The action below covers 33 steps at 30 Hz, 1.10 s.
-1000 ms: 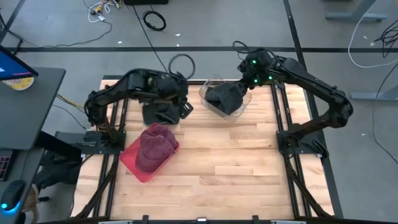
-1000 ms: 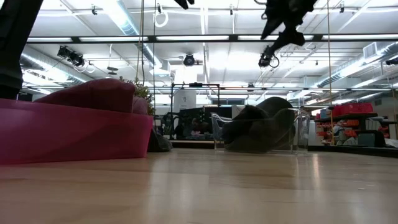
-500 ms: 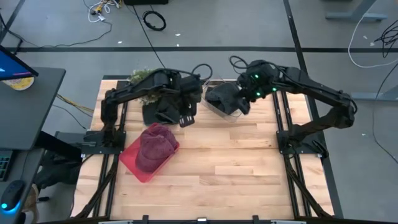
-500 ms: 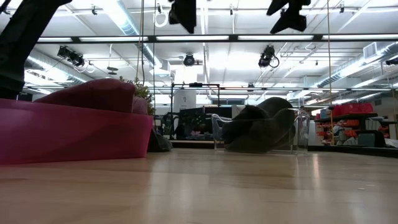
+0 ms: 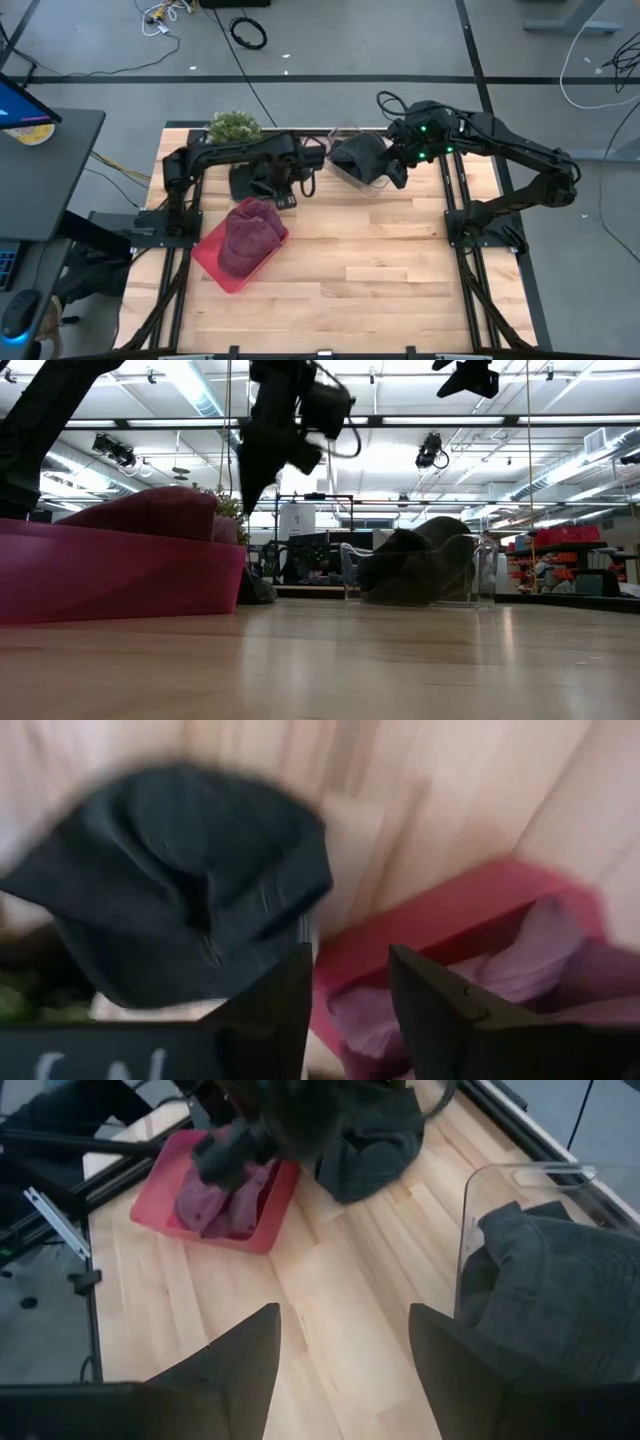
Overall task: Pick & Place hat
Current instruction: Put the black cap into the transparent bin
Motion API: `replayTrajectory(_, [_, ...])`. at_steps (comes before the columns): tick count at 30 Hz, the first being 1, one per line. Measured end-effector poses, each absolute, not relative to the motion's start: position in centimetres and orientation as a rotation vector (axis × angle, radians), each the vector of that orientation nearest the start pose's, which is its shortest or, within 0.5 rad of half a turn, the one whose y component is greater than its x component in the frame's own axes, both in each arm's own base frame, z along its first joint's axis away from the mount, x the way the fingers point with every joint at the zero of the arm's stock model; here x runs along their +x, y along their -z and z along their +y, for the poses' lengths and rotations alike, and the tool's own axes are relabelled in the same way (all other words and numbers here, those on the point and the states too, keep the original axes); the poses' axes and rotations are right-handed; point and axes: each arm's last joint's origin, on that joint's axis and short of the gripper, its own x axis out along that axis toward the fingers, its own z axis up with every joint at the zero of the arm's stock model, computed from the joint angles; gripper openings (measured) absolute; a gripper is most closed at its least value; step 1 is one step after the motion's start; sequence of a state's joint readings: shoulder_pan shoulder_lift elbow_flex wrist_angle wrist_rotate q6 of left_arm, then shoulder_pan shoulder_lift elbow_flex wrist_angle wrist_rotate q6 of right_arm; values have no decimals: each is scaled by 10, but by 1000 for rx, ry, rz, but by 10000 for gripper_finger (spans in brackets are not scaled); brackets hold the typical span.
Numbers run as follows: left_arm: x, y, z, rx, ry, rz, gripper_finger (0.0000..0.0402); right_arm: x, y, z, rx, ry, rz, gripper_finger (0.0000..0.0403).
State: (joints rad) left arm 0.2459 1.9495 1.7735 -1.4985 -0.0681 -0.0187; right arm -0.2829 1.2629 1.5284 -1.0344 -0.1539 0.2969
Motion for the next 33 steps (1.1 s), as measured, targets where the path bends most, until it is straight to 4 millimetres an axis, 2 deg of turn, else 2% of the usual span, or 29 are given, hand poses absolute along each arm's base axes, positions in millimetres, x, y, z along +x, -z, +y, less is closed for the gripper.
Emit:
replayTrajectory(3, [344, -248, 86, -168, -239, 1727, 164, 224, -412, -60, 453, 235, 705, 221])
replayTrajectory(7, [346, -230, 83, -162, -243, 1704, 215, 226, -414, -61, 448, 231, 674, 221])
replayTrajectory(12, [355, -227, 84, -214, -315, 1597, 277, 229, -412, -62, 464, 237, 680, 221])
replayTrajectory(15, [358, -226, 87, -227, -332, 1563, 298, 233, -409, -63, 472, 240, 690, 221])
replayTrajectory(21, [365, -201, 89, -192, -291, 1643, 304, 244, -401, -66, 499, 230, 730, 221])
replayTrajectory(24, [366, -189, 90, -136, -342, 1698, 304, 247, -398, -66, 499, 228, 740, 221])
replayTrajectory(33, [365, -171, 92, -89, -347, 1811, 304, 247, -398, -66, 500, 228, 741, 221])
